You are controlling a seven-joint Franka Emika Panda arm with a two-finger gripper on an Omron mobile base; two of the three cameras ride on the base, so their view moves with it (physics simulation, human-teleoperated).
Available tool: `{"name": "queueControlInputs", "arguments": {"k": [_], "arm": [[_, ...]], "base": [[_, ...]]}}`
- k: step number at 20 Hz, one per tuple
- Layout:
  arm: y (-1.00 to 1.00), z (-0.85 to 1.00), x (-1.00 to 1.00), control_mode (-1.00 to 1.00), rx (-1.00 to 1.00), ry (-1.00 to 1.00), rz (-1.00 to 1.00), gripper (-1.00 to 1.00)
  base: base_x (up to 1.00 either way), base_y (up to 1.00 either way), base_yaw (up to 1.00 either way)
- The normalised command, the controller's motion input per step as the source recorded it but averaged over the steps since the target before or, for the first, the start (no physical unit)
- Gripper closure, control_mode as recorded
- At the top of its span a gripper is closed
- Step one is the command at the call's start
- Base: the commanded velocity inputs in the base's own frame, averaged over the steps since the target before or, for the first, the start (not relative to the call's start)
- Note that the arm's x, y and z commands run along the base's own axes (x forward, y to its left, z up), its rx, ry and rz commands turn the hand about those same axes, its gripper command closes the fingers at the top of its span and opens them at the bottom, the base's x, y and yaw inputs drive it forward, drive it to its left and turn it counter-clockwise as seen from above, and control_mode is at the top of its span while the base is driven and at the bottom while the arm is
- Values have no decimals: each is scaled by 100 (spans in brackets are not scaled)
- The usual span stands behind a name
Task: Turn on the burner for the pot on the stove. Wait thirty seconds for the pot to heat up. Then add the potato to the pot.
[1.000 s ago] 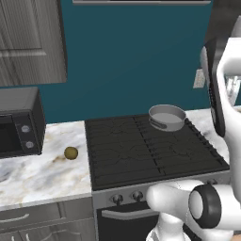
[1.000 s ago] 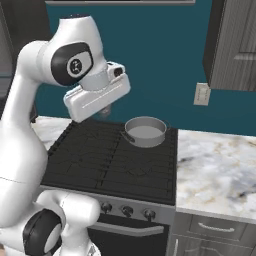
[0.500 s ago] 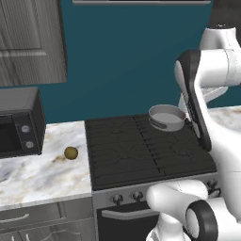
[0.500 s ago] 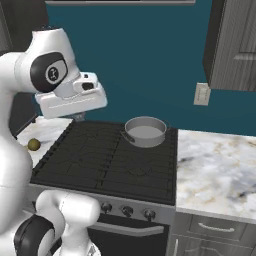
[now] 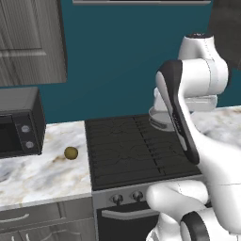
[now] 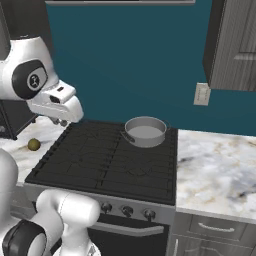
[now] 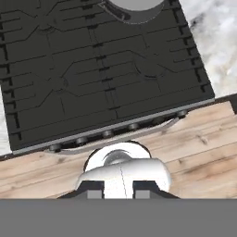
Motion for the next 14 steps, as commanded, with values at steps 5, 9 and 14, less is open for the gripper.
{"name": "queueControlInputs", "arguments": {"k": [5,9,14], "arm": [[62,0,2,-100,13,0,-26,-100],[63,-8,20,-100,0,1,-6,-100],[68,-8,15,-100,-2,0,0,-100]], "base": [[0,0,0],[0,0,0],[0,0,0]]}}
